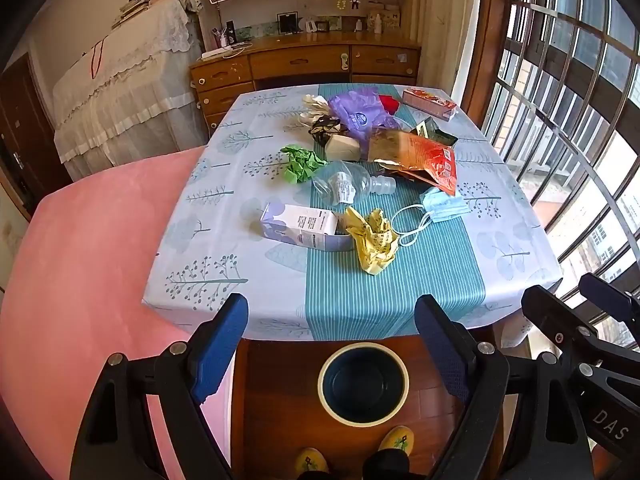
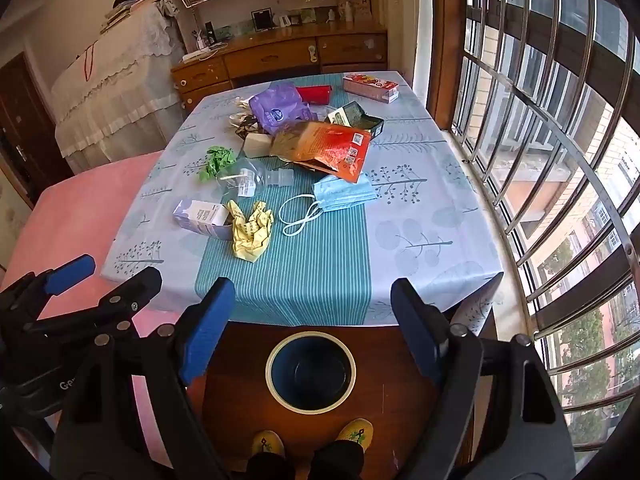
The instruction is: Collect trash
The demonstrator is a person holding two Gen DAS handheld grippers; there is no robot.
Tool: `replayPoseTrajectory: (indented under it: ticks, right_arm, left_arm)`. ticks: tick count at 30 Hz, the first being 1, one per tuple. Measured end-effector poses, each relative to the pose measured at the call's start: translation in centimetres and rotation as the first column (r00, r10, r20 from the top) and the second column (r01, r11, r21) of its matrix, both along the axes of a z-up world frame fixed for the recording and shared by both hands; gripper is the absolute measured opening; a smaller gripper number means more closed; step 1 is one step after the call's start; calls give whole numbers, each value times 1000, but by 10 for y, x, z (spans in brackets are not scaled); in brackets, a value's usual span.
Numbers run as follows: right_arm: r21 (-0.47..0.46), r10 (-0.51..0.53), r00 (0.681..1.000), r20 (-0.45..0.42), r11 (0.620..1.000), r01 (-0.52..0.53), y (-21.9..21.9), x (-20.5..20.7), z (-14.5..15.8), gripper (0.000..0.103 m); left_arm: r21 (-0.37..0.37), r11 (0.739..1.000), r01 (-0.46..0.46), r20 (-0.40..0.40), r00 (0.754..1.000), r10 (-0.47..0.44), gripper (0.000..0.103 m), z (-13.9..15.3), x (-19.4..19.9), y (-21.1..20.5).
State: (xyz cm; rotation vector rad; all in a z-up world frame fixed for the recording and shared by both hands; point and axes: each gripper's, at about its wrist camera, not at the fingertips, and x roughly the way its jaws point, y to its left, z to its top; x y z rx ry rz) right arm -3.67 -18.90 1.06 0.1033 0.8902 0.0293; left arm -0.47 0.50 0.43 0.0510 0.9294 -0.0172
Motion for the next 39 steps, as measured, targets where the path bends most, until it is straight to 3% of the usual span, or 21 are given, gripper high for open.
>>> replayPoseTrajectory:
  ticks: [39]
  right_arm:
    - [1, 22, 999, -25, 1000, -22, 0, 21, -16, 79]
  left_arm:
    - [4, 1000, -31, -22, 999, 31, 87, -8, 14, 4]
